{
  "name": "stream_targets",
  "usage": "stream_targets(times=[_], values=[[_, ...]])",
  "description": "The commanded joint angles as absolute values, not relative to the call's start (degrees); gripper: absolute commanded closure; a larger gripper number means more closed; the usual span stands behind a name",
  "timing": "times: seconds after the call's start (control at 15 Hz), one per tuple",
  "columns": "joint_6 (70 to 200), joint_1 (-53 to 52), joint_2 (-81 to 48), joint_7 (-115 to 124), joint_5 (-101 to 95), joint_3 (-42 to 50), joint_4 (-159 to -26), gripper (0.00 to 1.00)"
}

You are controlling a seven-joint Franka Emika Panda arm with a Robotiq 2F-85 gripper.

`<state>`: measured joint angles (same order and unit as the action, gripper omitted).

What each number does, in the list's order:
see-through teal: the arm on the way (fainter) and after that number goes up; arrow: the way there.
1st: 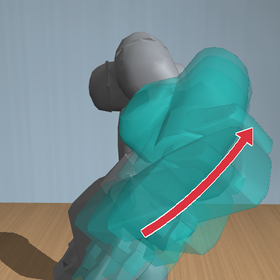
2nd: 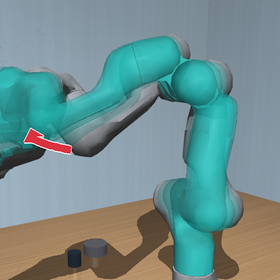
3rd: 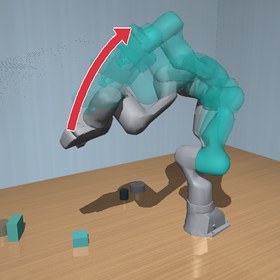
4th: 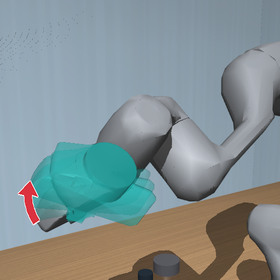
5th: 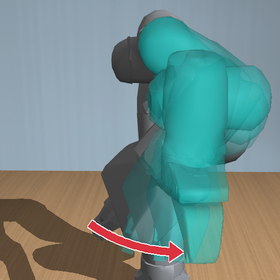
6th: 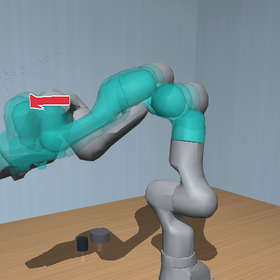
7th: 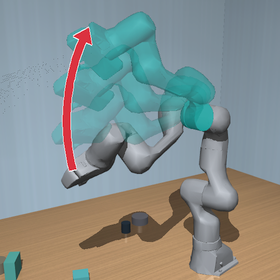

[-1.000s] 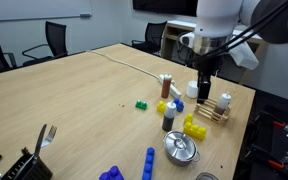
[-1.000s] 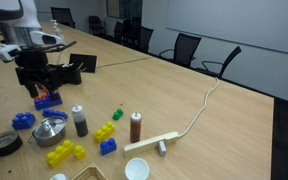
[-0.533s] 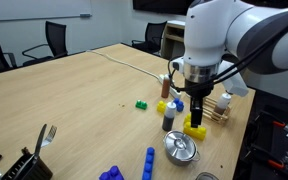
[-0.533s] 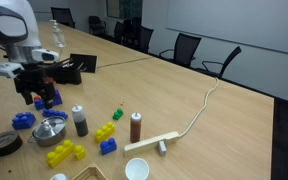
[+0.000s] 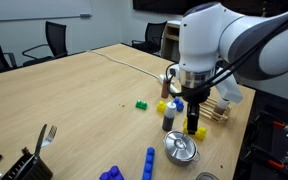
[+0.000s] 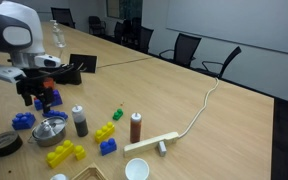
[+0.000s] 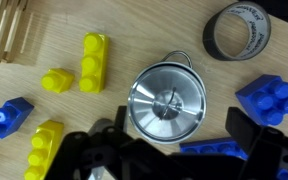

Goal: Uncover the pot

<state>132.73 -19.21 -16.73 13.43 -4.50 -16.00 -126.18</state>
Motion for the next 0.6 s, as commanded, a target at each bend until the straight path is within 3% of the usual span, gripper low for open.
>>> stream_targets(times=[0.0, 0.53], values=[[132.6, -19.7, -16.7, 13.2, -4.3, -15.5, -126.1, 0.0], [142.8, -20.2, -22.0, 13.1, -2.7, -15.5, -126.4, 0.0]])
